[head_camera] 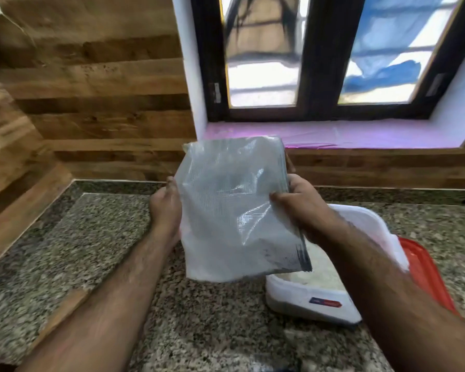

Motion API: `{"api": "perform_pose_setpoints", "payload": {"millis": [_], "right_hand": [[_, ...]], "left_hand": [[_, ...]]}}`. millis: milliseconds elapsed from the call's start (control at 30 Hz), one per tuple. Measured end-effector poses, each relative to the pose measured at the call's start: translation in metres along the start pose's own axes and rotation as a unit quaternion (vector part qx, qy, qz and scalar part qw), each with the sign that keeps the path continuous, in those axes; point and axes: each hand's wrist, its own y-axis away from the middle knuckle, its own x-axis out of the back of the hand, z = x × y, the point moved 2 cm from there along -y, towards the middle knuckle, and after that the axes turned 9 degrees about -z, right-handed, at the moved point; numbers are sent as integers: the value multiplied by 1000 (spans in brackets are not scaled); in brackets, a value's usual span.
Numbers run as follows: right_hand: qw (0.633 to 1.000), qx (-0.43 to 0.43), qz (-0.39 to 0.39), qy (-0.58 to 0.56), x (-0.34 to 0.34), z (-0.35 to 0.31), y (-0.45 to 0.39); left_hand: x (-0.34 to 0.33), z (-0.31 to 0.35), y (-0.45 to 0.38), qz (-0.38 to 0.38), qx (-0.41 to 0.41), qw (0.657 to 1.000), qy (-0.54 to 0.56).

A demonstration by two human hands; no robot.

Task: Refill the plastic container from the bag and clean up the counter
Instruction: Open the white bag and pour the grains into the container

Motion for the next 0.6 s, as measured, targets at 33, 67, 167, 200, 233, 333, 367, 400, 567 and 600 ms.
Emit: {"api": "perform_pose_setpoints", "payload": {"millis": [33,67,167,200,233,333,367,400,567,600], "right_hand": [[1000,-6,7,21,-18,0,-5],[999,-8,13,48,-38,3,-10],[988,-20,10,155,-98,18,-24],[983,-32,10,182,-116,26,-25],[978,-47,11,202,-132,37,-26],[967,-117,7,225,-172,79,-25],[963,-144,7,228,-180,94,-24],[957,-169,8,236,-186,109,-23],[925,-261,35,274,-192,170,-18],[920,-273,47,276,-191,179,-16]], "left_hand": [[18,-8,-7,-5,17,999,-37],[35,-17,-16,-9,28,997,-73],[89,-45,-34,-22,54,975,-214],[106,-57,-39,-23,55,965,-256],[119,-65,-40,-25,64,955,-287],[147,-103,-41,-77,96,942,-313],[152,-114,-36,-100,116,933,-326],[158,-128,-34,-128,114,924,-341],[170,-177,-19,-242,107,885,-383],[170,-184,-18,-262,92,874,-399]]}}
